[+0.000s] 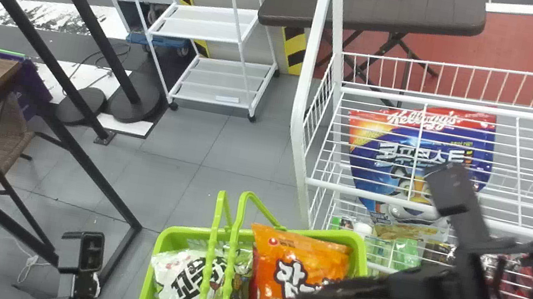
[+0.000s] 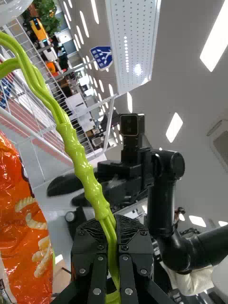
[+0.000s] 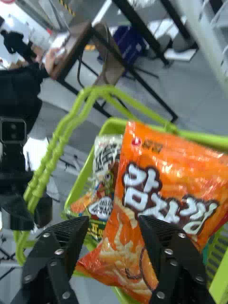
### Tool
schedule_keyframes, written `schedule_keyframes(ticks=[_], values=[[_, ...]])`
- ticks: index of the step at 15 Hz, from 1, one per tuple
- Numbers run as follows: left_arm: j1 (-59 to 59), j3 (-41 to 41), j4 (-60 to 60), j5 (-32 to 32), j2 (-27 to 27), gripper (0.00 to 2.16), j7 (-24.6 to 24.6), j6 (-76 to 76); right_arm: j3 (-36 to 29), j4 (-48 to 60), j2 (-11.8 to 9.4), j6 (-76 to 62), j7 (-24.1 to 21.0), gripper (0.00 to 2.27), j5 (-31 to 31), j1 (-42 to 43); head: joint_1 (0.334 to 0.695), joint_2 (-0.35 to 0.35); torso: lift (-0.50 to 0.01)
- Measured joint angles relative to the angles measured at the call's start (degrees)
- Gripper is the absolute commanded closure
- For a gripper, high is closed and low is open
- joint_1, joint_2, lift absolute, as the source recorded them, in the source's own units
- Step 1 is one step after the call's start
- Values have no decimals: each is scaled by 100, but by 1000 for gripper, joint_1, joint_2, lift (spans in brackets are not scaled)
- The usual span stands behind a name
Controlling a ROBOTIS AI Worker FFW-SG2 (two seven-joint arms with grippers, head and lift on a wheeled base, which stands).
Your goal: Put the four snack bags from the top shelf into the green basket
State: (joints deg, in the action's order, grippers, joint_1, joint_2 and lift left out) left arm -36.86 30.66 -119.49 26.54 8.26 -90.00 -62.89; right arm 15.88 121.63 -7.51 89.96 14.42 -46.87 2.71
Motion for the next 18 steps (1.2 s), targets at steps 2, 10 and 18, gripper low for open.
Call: schedule_keyframes(ticks=[2, 10, 18], values=[[-13, 8, -10, 6, 3, 2148, 0, -3, -490, 508, -72, -99, 0, 56, 667, -236, 695, 350, 0], [-23, 19, -67, 52, 25, 2148, 0, -80, -2203, 1134, -112, -5422, 406, 73, 3785, -2842, 695, 20, 0], [-72, -18, -294, -41, -103, 2148, 0, -399, -3000, 188, 723, -8568, 1234, 87, 4094, -3954, 695, -117, 0]])
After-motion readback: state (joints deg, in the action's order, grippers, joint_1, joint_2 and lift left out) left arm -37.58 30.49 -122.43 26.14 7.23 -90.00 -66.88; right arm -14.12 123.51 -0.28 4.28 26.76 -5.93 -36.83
